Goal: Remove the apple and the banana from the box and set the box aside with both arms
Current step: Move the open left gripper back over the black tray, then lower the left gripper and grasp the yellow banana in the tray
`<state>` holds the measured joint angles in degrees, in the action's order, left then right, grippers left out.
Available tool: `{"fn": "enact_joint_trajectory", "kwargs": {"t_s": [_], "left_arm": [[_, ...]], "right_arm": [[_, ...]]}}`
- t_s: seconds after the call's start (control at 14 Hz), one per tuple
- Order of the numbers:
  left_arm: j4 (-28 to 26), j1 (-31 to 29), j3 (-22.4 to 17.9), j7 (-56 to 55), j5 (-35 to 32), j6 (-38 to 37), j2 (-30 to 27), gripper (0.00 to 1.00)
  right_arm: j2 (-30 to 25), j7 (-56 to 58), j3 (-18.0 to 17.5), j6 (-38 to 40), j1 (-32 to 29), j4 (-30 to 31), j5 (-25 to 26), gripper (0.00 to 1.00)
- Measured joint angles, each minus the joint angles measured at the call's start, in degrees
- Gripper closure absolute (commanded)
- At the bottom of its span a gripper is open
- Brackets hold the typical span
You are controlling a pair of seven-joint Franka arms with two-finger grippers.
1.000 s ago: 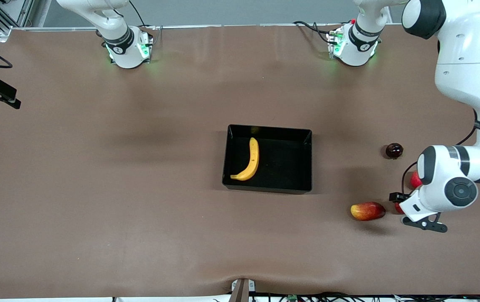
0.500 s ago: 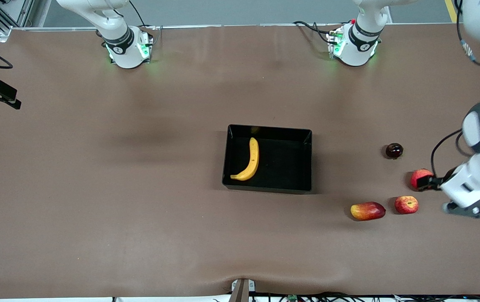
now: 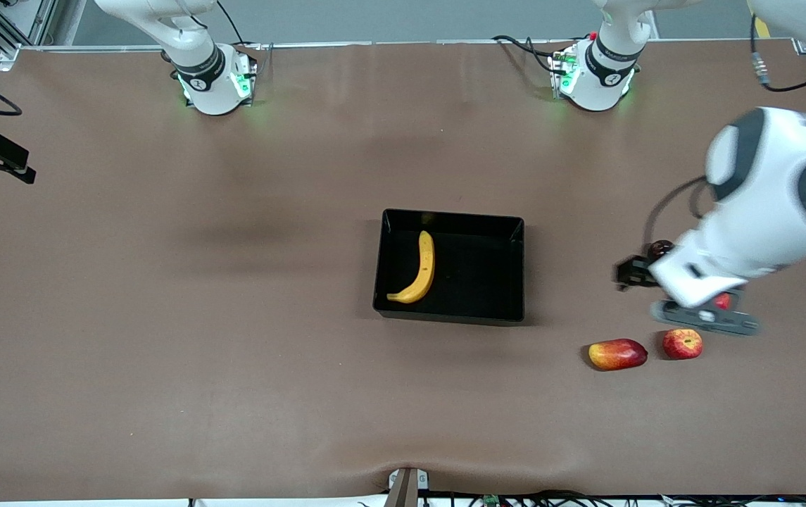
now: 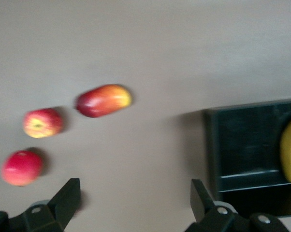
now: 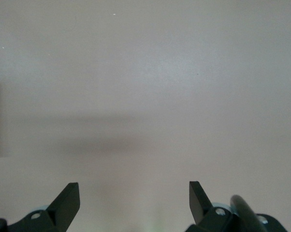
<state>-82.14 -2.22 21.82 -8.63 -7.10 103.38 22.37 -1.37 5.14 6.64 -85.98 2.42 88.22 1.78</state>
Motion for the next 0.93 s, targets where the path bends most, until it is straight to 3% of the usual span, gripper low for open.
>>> {"fn": "enact_joint_trajectory", "kwargs": {"t_s": [0.29, 0.5, 0.93], "left_arm": [[-0.79, 11.48, 1.10, -15.60, -0.52, -0.03, 2.16, 0.00], [-0.77, 19.34, 1.00, -25.20, -6.36, 0.79, 6.06, 0.00], [0.31, 23.42, 0.17, -30.98, -10.34, 13.83, 16.51, 0.00]], "right_arm": [[0.03, 0.00, 0.00, 0.00, 0.00, 0.00, 0.00, 0.00], [0.04, 0.00, 0.00, -0.01, 0.00, -0.01, 0.00, 0.00], [0.04, 0.00, 0.00, -0.02, 0.00, -0.01, 0.00, 0.00]]}}
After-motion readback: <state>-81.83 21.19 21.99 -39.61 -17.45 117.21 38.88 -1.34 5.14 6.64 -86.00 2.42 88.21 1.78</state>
